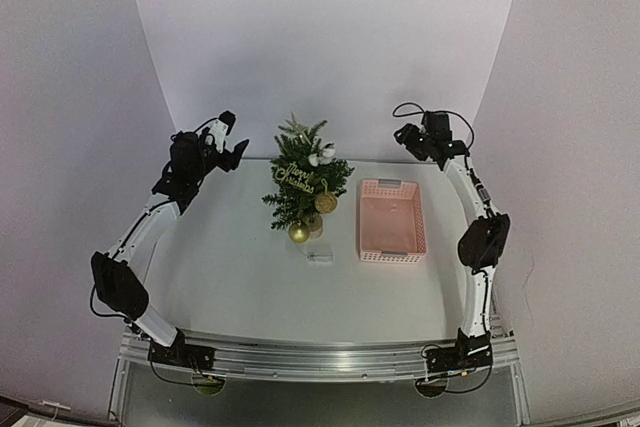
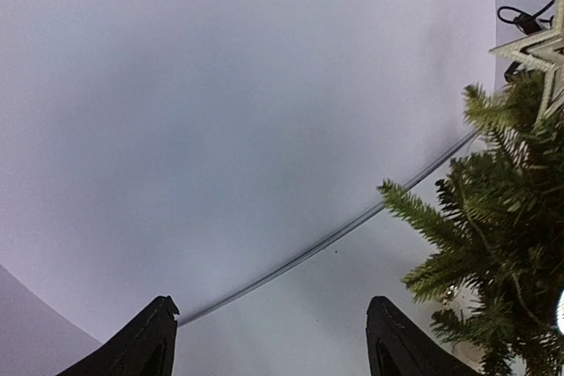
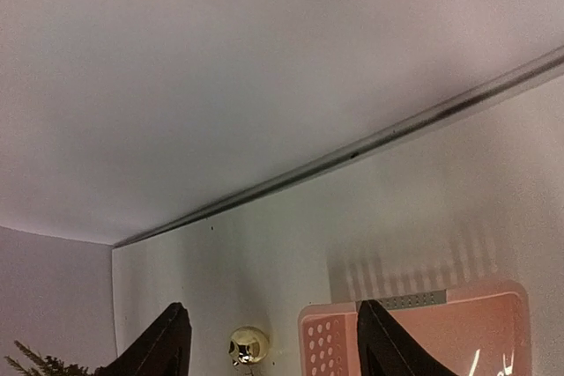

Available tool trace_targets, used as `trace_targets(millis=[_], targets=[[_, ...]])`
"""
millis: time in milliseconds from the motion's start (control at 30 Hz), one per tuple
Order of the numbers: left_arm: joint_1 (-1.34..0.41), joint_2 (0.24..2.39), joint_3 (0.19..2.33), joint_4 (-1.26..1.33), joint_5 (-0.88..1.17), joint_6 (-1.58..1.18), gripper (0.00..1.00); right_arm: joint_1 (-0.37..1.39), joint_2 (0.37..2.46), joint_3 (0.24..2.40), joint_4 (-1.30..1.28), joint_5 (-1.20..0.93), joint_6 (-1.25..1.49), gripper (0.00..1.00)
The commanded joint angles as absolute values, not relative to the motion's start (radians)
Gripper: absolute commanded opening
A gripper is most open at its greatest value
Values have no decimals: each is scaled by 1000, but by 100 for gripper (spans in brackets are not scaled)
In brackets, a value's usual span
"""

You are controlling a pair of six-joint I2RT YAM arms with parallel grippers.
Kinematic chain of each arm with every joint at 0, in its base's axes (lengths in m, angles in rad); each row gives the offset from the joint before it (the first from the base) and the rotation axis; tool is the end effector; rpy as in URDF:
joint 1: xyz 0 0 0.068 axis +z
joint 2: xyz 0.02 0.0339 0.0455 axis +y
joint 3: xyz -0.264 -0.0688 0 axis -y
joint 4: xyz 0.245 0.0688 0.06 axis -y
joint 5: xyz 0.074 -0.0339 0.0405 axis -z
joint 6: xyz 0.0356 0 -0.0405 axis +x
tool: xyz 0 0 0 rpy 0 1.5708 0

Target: Decorate the small christmas tree

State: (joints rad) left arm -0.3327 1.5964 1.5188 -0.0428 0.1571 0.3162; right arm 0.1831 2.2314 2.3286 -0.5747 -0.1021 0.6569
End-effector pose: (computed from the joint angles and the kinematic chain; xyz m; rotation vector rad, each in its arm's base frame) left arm 0.3612 -0.1307 0.4051 0.6496 1.5621 -0.1452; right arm 0.5079 0.0977 0.3552 0.4301 2.0602 0.6201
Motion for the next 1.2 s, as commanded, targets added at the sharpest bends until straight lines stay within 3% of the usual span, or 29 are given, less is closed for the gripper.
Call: trace_targets(millis=[0,267,500,1167], targets=[[-292,1553,1467,-82,69,314,77,204,2382,2510,-653,-280,811,56],[-281,1552,1396,-97,61,300,84,255,2496,2567,-531,-337,905,45],[-281,1576,1399,-91,73,293,84,332,2594,2590,-440,-382,1017,44],[-281,1555,1363,-72,98,279,85,437,2572,2403,-459,-290,1054,59]])
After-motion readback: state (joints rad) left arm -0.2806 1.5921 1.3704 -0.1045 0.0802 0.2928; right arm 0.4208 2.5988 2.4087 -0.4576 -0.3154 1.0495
